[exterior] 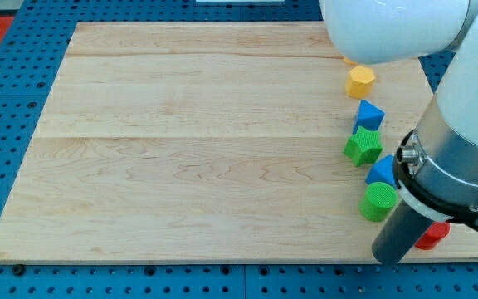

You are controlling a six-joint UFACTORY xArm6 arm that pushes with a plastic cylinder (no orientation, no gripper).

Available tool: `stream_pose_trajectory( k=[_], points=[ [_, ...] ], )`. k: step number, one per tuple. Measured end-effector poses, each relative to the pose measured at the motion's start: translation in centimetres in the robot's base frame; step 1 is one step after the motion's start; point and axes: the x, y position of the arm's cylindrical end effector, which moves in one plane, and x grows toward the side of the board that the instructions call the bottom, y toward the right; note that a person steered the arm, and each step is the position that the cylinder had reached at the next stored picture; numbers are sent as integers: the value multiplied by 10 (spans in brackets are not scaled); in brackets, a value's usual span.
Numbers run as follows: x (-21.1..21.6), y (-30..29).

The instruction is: Move your arm towards the top side of the board

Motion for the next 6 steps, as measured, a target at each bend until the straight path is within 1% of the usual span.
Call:
stream_pose_trajectory(
  k=[1, 2, 3, 4, 5, 6],
  points=[
    [-2, -43],
    [-59, -118],
    [-154, -130],
    [-237, -128],
    [-307, -113],
    [-364, -106]
  ],
)
